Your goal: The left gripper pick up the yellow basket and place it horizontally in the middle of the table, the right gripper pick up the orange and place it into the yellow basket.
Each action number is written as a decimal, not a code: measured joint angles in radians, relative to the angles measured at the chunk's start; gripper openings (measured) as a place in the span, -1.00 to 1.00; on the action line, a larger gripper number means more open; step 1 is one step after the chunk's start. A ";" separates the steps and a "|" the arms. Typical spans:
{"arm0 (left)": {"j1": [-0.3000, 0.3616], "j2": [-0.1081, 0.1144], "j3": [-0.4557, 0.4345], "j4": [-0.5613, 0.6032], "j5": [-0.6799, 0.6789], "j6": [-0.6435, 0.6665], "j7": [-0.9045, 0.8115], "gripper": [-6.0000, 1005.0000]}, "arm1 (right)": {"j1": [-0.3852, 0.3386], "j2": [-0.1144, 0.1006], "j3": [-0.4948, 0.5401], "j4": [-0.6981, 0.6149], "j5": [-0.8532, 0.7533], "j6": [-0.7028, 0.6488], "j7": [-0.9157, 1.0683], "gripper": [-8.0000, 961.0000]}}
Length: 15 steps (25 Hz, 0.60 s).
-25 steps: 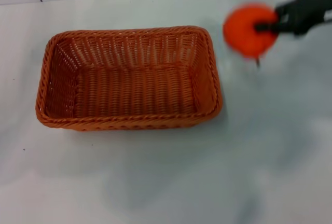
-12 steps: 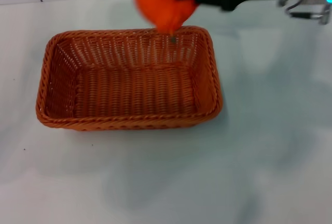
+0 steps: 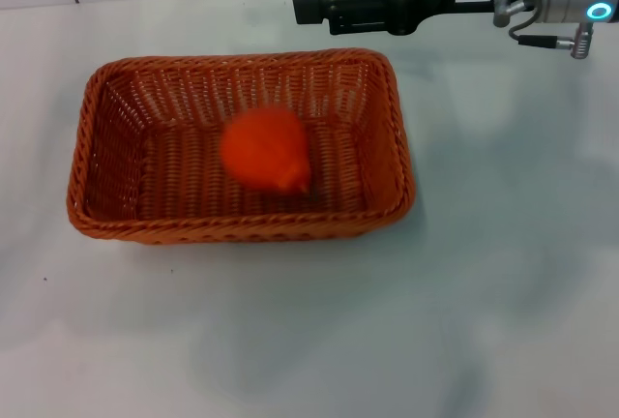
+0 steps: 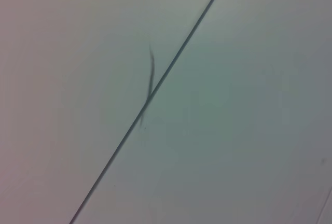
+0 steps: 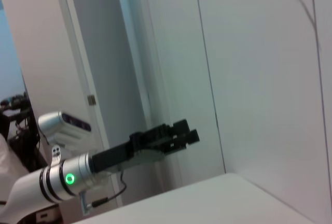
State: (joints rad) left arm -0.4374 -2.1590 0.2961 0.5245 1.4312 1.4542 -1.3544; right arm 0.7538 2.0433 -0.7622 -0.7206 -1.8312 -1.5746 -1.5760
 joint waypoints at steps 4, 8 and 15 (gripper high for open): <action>0.002 0.000 0.000 0.000 -0.006 0.000 0.000 0.41 | -0.022 0.001 0.008 0.002 0.044 0.001 -0.028 0.56; 0.002 -0.001 0.002 -0.007 -0.008 0.000 0.004 0.41 | -0.075 0.013 0.048 0.017 0.166 0.018 -0.132 0.83; 0.002 -0.002 0.000 -0.030 -0.025 0.016 0.030 0.41 | -0.175 0.037 0.126 0.222 0.550 0.120 -0.482 0.98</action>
State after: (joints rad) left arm -0.4356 -2.1613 0.2960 0.4944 1.4057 1.4699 -1.3247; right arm 0.5793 2.0808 -0.6358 -0.4985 -1.2813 -1.4545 -2.0577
